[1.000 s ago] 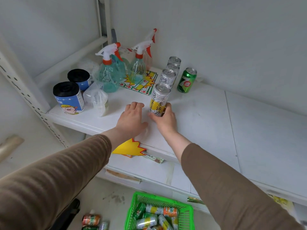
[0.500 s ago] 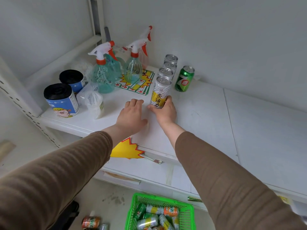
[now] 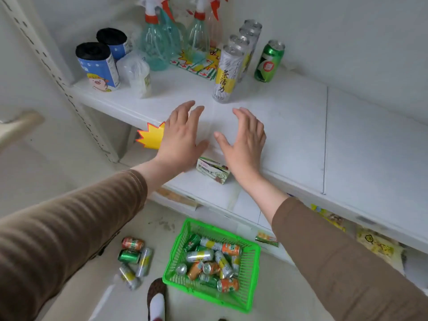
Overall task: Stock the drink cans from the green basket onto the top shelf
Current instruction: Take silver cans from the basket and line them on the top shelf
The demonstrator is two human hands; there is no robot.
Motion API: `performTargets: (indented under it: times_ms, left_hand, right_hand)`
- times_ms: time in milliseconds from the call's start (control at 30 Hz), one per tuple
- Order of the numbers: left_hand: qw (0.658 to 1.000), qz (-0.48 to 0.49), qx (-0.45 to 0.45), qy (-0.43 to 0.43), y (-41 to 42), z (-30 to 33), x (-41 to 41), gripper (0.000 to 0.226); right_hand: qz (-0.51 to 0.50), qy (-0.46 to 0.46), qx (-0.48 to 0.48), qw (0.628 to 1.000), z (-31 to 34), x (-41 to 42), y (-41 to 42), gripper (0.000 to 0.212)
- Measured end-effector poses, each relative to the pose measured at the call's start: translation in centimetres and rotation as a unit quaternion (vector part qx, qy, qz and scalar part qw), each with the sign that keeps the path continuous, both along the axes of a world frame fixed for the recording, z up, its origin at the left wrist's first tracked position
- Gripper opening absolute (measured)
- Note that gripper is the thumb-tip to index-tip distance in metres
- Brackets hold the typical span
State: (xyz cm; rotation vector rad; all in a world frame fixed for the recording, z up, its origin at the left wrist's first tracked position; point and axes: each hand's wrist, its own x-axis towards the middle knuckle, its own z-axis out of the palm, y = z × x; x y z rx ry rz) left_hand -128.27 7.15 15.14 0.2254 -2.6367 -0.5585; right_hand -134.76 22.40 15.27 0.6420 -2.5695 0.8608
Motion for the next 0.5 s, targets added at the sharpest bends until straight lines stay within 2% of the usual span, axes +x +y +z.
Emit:
performTargets:
  times_ms: [100, 200, 367, 500]
  left_hand:
    - [0.999, 0.016, -0.015, 0.035, 3.4, -1.9, 5.0, 0.069]
    - [0.999, 0.031, -0.024, 0.009, 7.3, -5.8, 10.7, 0.067]
    - [0.992, 0.079, 0.037, -0.094, 13.7, -15.6, 18.0, 0.075]
    - [0.976, 0.110, 0.086, -0.169, 17.3, -24.6, 21.5, 0.078]
  right_hand:
    - [0.083, 0.061, 0.006, 0.995, -1.6, 4.3, 4.3, 0.052]
    - [0.161, 0.069, 0.032, 0.984, -5.2, 8.1, 9.5, 0.043]
    - [0.246, -0.027, 0.082, 0.965, -14.7, 12.2, 17.1, 0.039]
    - [0.231, -0.142, 0.141, 0.952, -25.1, 14.2, 20.3, 0.042]
